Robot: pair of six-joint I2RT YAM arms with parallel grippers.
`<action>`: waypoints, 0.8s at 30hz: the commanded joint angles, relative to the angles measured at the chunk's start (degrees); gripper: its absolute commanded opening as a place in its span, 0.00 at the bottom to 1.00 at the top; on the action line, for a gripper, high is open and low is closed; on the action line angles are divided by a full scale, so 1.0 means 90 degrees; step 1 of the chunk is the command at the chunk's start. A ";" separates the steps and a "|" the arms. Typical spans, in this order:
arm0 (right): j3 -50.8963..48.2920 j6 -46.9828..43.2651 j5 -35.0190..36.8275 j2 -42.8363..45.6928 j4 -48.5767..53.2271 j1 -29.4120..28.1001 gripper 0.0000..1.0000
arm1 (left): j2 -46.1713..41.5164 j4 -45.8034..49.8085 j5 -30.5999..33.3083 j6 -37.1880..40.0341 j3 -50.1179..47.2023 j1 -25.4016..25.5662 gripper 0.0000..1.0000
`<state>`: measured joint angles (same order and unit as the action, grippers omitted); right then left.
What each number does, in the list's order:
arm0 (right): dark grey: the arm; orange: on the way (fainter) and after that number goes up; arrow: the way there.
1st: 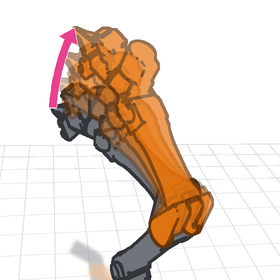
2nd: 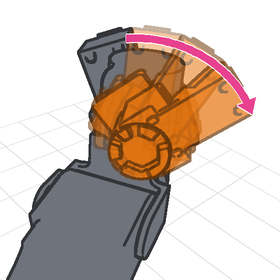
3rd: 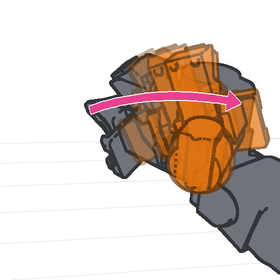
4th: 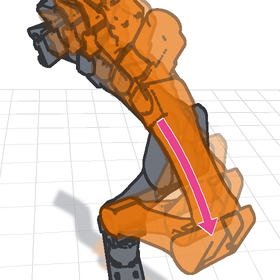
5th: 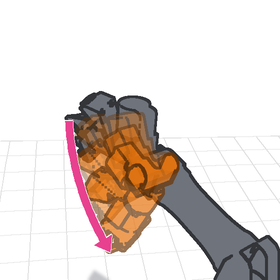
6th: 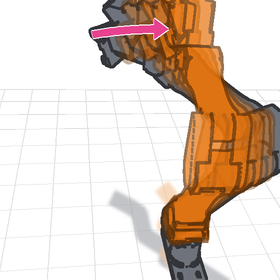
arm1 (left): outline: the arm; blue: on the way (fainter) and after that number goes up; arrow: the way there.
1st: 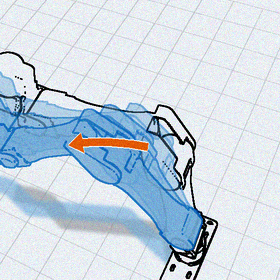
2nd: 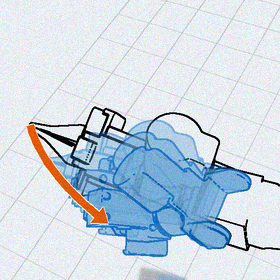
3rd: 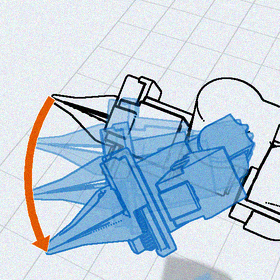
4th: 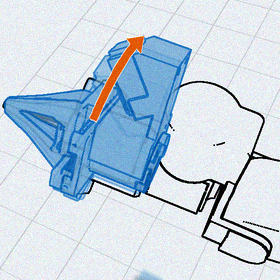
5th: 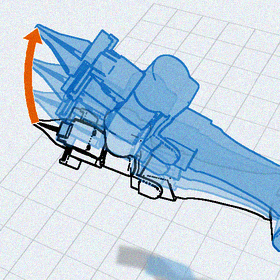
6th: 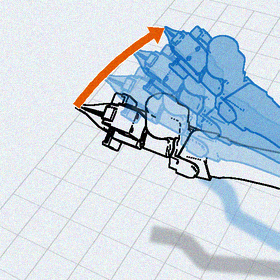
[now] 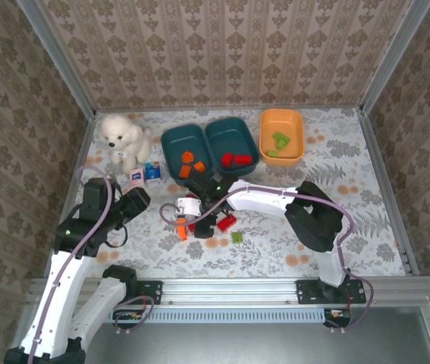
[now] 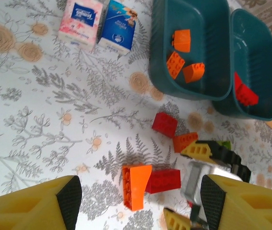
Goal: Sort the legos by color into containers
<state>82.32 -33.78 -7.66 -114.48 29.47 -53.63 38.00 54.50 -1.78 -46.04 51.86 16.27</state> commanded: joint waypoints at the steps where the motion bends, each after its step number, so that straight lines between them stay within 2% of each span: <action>1: 0.0141 -0.0390 0.0206 -0.0354 -0.0270 0.0014 0.94 | -0.0196 0.0565 -0.0066 0.0293 0.0302 -0.0072 0.70; 7: 0.0514 -0.0388 0.0423 -0.0799 -0.0223 -0.0053 0.93 | -0.0349 0.0827 -0.0129 0.0375 0.0391 -0.0080 0.70; 10: 0.0548 -0.0216 0.0385 -0.0880 -0.0163 -0.0086 0.89 | -0.0399 0.0873 -0.0096 0.0390 0.0424 -0.0084 0.70; 12: 0.0587 -0.0095 0.0324 -0.0936 -0.0047 -0.0104 0.80 | -0.0414 0.0888 -0.0066 0.0399 0.0425 -0.0086 0.70; 16: 0.0631 0.0161 0.0319 -0.1028 0.0113 -0.0116 0.54 | -0.0460 0.0811 -0.0066 0.0332 0.0391 -0.0088 0.69; 22: 0.0632 0.0428 0.0266 -0.0815 0.0312 -0.0120 0.30 | -0.0452 0.0632 -0.0146 0.0320 0.0290 -0.0099 0.68; 24: 0.0603 0.0620 0.0289 -0.0576 0.0248 -0.0109 0.28 | -0.0413 0.0522 -0.0262 0.0376 0.0224 -0.0099 0.68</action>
<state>87.37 -30.68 -5.98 -121.56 29.98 -54.89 34.61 60.75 -2.59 -43.75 54.04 15.97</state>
